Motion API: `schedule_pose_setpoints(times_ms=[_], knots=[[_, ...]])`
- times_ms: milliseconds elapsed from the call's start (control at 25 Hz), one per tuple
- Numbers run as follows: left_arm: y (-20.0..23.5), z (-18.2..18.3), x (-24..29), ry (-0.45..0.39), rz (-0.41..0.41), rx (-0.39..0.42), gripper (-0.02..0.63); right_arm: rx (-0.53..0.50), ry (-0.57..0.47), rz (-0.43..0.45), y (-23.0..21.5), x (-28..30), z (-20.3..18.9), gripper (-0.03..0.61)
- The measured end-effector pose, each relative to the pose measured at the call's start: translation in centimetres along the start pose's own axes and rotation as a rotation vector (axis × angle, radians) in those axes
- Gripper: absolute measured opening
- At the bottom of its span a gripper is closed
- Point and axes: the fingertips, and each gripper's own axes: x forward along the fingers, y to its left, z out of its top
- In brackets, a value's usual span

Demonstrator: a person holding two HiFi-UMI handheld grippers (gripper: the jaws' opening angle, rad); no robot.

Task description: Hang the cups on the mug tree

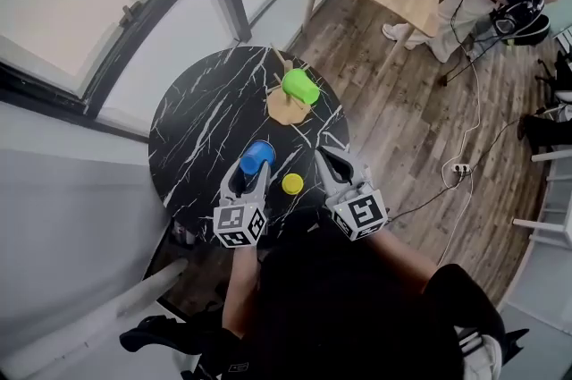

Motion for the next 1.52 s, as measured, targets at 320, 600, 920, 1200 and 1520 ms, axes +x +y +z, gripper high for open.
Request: schedule_pose_setpoints(times_ms=[320, 600, 920, 1200, 1520], knots=[[0.2, 1.4, 2.7, -0.016, -0.024, -0.031, 0.228, 0.016, -0.005, -0.013, -1.8, 0.5, 0.5, -0.005], [0.7, 2.6, 5.1, -0.018, -0.028, -0.047, 0.229, 0.015, -0.006, -0.01, -2.9, 1.5, 1.5, -0.005], [1.6, 3.2, 7.5, -0.016, -0.04, -0.065, 0.227, 0.01, 0.007, -0.001, -3.2, 2.8, 1.7, -0.005], [2.5, 3.6, 9.6, -0.008, -0.065, -0.065, 0.227, 0.011, 0.018, -0.011, -3.4, 4.0, 1.6, -0.005], [3.6, 4.1, 11.4, -0.005, -0.099, -0.074, 0.227, -0.003, 0.028, -0.037, -3.1, 5.0, 1.8, -0.005]])
